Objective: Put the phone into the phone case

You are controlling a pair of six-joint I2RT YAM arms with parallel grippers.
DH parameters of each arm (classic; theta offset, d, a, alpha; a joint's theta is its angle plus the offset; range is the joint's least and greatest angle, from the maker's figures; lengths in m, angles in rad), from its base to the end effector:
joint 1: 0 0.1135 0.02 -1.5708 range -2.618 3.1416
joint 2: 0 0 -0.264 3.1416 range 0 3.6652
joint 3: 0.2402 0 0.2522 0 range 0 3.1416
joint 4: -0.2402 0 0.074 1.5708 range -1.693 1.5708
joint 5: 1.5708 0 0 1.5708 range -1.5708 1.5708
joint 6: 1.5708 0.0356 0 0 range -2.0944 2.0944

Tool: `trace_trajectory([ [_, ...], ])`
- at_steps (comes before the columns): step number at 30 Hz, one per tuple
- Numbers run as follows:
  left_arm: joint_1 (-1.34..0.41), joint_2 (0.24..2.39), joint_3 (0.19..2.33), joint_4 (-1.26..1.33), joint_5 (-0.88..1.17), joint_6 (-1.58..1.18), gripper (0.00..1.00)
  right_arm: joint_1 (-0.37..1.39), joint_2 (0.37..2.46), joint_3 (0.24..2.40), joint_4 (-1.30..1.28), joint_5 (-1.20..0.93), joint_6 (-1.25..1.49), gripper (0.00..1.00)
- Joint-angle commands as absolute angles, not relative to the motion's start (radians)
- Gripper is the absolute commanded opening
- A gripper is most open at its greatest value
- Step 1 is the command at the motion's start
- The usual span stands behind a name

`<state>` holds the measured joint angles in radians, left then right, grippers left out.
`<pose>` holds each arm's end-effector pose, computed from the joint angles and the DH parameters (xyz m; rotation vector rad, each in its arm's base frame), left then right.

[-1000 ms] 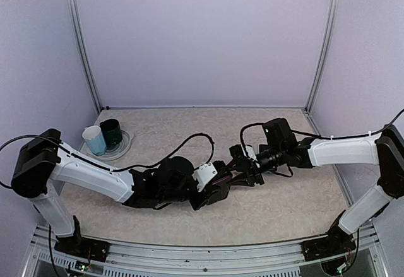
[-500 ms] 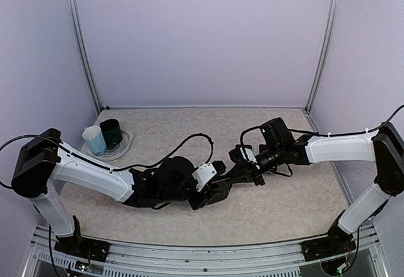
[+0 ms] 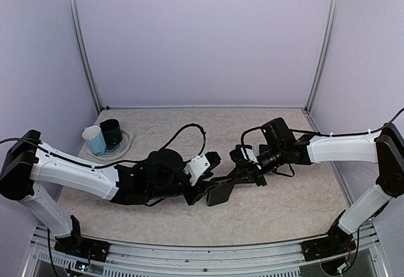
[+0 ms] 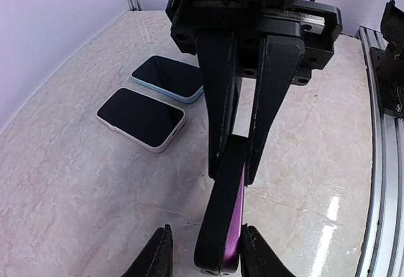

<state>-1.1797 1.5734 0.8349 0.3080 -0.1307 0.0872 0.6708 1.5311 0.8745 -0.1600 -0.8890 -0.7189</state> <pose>0.1345 -0.3140 0.2114 1.1394 1.6961 -0.5658 0.2227 0.2120 0.2050 -1.7138 1.4130 1.0185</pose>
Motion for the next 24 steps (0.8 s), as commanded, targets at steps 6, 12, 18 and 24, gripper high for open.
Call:
trace_trajectory([
  [6,-1.181,1.631,0.939,0.211,-0.109,0.125,0.30,0.665,1.495,0.884,-0.188,-0.919,-0.732,0.00],
  [12,-1.181,1.655,0.962,0.174,-0.098,0.126,0.20,0.665,1.492,0.880,-0.190,-0.917,-0.738,0.00],
  [18,-1.178,1.663,0.960,0.167,-0.108,0.126,0.27,0.666,1.487,0.882,-0.199,-0.913,-0.746,0.00],
  [24,-1.177,1.662,0.953,0.169,-0.130,0.123,0.00,0.666,1.480,0.881,-0.206,-0.917,-0.752,0.00],
])
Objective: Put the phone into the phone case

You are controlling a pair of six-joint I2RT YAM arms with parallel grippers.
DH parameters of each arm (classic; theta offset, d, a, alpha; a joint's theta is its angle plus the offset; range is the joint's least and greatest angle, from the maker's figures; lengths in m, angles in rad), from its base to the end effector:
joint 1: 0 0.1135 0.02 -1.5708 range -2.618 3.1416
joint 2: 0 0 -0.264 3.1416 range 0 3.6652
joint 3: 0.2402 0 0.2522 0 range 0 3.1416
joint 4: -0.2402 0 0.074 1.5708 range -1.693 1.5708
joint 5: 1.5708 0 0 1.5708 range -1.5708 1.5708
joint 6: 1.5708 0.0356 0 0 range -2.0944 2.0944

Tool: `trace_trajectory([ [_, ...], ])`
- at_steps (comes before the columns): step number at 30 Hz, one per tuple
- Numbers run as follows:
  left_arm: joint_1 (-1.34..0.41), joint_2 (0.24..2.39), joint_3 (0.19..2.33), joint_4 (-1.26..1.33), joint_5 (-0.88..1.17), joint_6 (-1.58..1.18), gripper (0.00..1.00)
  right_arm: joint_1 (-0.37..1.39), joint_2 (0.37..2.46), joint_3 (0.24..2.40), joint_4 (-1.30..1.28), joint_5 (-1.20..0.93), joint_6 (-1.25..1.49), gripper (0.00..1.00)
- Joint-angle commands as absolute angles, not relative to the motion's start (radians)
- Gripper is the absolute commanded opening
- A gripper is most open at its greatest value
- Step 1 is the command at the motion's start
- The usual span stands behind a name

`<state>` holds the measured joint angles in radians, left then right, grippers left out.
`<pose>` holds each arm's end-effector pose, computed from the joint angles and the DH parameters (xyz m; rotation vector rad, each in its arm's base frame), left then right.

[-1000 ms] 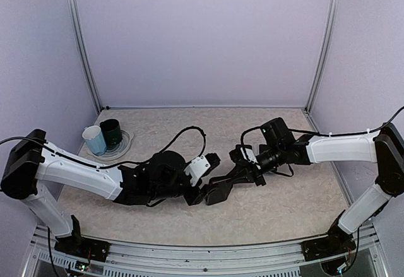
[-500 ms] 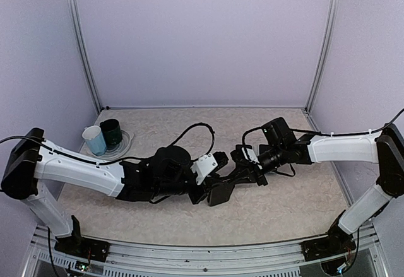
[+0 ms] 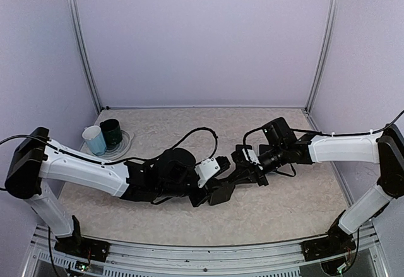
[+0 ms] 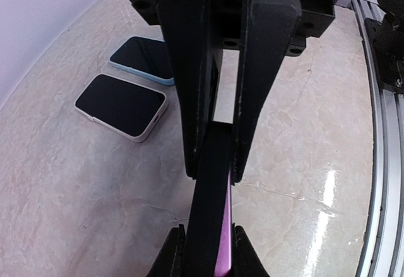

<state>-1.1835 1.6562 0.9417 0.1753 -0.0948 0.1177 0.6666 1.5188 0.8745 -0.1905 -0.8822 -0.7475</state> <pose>0.1394 -0.3328 0.2052 1.2579 1.7483 -0.5322 0.2212 0.2090 0.2064 -1.7295 1.4092 1.0012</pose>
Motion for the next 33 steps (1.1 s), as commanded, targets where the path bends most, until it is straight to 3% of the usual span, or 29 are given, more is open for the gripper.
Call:
trace_trajectory([
  [1,-1.176,1.659,0.951,0.178,-0.137,0.118,0.00,0.665,1.480,0.881,-0.207,-0.916,-0.752,0.00],
  [4,-1.177,1.640,0.936,0.213,-0.131,0.108,0.00,0.666,1.485,0.880,-0.199,-0.906,-0.733,0.02],
  [8,-1.177,1.621,0.912,0.249,-0.138,0.102,0.00,0.666,1.489,0.871,-0.187,-0.900,-0.701,0.42],
  [10,-1.177,1.618,0.913,0.246,-0.143,0.103,0.00,0.666,1.489,0.864,-0.185,-0.903,-0.696,0.57],
  [24,-1.247,1.459,0.961,0.210,-0.086,0.119,0.00,0.693,1.425,0.751,0.077,-0.883,-0.562,0.65],
  [27,-1.257,1.443,0.968,0.201,-0.077,0.118,0.00,0.713,1.445,0.775,0.067,-0.883,-0.568,0.59],
  [30,-1.264,1.437,0.975,0.187,-0.085,0.122,0.00,0.722,1.443,0.780,0.061,-0.900,-0.573,0.22],
  [33,-1.268,1.427,0.972,0.189,-0.087,0.123,0.00,0.725,1.426,0.780,0.045,-0.945,-0.584,0.03],
])
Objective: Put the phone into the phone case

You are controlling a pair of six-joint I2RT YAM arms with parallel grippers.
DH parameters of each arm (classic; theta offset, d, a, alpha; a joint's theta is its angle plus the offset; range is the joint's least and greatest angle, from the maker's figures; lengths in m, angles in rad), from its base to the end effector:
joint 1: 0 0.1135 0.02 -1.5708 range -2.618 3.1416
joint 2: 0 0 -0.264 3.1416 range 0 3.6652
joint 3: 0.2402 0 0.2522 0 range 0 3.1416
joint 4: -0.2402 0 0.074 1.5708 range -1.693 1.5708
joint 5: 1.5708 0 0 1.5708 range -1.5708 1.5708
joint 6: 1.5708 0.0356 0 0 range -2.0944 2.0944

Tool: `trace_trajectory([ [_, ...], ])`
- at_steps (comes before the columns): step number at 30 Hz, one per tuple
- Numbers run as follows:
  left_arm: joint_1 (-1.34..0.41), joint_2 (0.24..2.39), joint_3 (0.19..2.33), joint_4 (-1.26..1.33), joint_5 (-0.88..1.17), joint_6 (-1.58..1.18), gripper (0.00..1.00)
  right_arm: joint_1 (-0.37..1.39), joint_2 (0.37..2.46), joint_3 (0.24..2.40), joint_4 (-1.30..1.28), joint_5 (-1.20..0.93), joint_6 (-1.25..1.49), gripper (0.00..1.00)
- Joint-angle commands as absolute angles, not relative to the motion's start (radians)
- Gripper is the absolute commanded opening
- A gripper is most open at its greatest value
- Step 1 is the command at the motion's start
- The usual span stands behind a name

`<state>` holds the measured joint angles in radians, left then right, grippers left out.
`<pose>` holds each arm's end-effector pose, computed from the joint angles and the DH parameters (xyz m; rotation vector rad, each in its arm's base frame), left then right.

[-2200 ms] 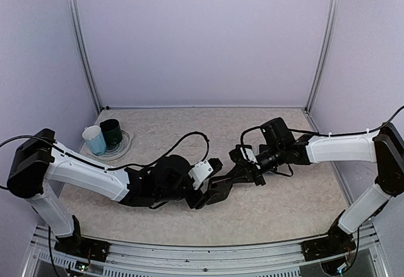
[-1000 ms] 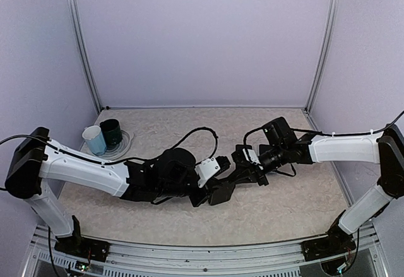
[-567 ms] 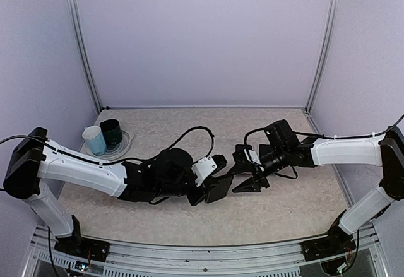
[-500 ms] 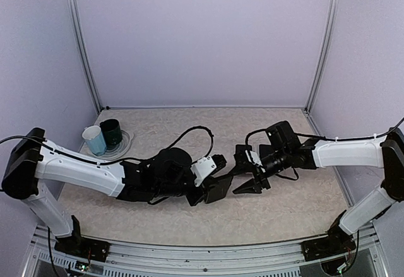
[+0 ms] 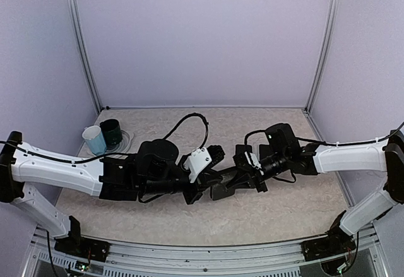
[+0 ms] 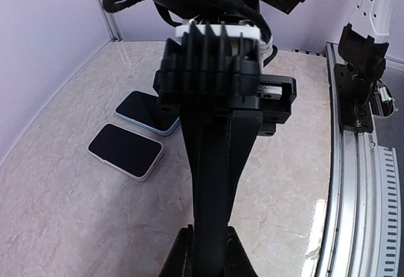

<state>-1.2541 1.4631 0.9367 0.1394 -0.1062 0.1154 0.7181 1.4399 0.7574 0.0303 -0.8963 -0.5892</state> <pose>0.1079 -0.3170 0.2635 1.2158 1.6026 -0.6386 0.2001 0.2117 0.2089 -1.6487 1.3434 1.0586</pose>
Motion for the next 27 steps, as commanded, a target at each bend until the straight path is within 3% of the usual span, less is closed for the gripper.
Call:
trace_trajectory([
  [1,-1.270,1.424,0.970,0.191,-0.091,0.124,0.00,0.727,1.417,0.779,0.044,-0.960,-0.583,0.00],
  [6,-1.272,1.407,0.970,0.179,-0.120,0.126,0.00,0.728,1.360,0.790,0.024,-0.988,-0.574,0.00],
  [7,-1.272,1.400,0.970,0.173,-0.132,0.126,0.10,0.729,1.345,0.793,0.020,-0.995,-0.573,0.00],
  [9,-1.272,1.389,0.965,0.165,-0.152,0.126,0.52,0.729,1.311,0.800,0.015,-1.012,-0.565,0.00],
  [10,-1.273,1.384,0.958,0.163,-0.154,0.129,0.65,0.728,1.288,0.803,0.015,-1.023,-0.560,0.00],
  [12,-1.274,1.372,0.932,0.177,-0.140,0.138,0.72,0.727,1.254,0.808,0.024,-1.050,-0.543,0.00],
  [18,-1.305,1.349,0.743,0.440,-0.191,0.208,0.69,0.729,1.169,0.821,0.062,-1.082,-0.488,0.00],
  [21,-1.320,1.374,0.753,0.501,-0.236,0.238,0.65,0.729,1.155,0.838,0.056,-1.112,-0.468,0.00],
  [25,-1.338,1.444,0.825,0.464,-0.244,0.264,0.49,0.733,1.131,0.835,0.065,-1.094,-0.460,0.00],
  [27,-1.351,1.471,0.842,0.466,-0.273,0.274,0.34,0.733,1.124,0.834,0.065,-1.090,-0.462,0.00],
])
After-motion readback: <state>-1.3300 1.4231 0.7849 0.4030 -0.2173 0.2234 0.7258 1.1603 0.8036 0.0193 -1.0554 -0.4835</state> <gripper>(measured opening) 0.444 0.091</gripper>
